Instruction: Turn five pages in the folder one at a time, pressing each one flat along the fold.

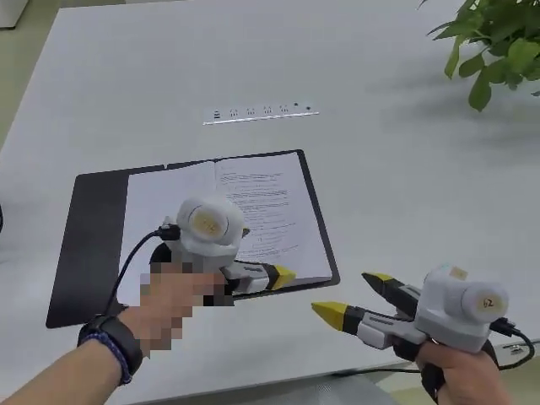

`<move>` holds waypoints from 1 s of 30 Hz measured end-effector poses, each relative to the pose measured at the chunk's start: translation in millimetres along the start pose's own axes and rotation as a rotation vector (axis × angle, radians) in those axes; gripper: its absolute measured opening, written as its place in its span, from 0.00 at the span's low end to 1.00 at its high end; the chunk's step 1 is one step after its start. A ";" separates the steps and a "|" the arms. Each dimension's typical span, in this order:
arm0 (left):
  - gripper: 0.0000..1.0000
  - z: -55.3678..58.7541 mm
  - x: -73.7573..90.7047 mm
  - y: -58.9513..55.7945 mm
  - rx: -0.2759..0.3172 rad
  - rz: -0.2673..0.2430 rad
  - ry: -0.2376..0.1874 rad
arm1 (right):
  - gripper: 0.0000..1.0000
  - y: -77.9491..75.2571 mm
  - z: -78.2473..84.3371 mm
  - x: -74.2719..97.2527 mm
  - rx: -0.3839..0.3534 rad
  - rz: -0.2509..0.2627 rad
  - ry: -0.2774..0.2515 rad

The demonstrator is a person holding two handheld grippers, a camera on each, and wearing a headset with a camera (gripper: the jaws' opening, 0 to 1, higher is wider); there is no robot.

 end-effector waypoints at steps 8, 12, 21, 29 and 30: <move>0.65 -7.3 -36.5 -8.5 -0.001 -0.001 0.010 | 0.75 -2.9 3.3 0.2 -0.012 0.006 0.016; 0.66 -3.5 -55.9 -8.7 -0.040 -0.034 0.023 | 0.74 -0.6 -1.4 3.8 0.000 0.016 0.006; 0.66 11.7 -89.8 -10.6 -0.022 -0.067 0.060 | 0.74 -11.8 1.1 11.7 -0.013 0.020 0.007; 0.64 31.4 -102.6 -9.6 -0.114 -0.095 0.116 | 0.72 -19.0 1.4 5.5 -0.021 0.005 0.016; 0.64 34.8 -102.8 -8.5 -0.135 -0.099 0.126 | 0.73 -19.0 1.3 5.0 -0.019 0.003 0.020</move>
Point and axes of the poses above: the centre of the closed fingertips' face, and the gripper's own axes: x roughly backward along the fingers, y roughly to its left, z roughly out of its underside, the point moved 2 cm from there along x, roughly backward along the fingers, and after that the axes turned 12 degrees about -z, right-handed, at the moved point
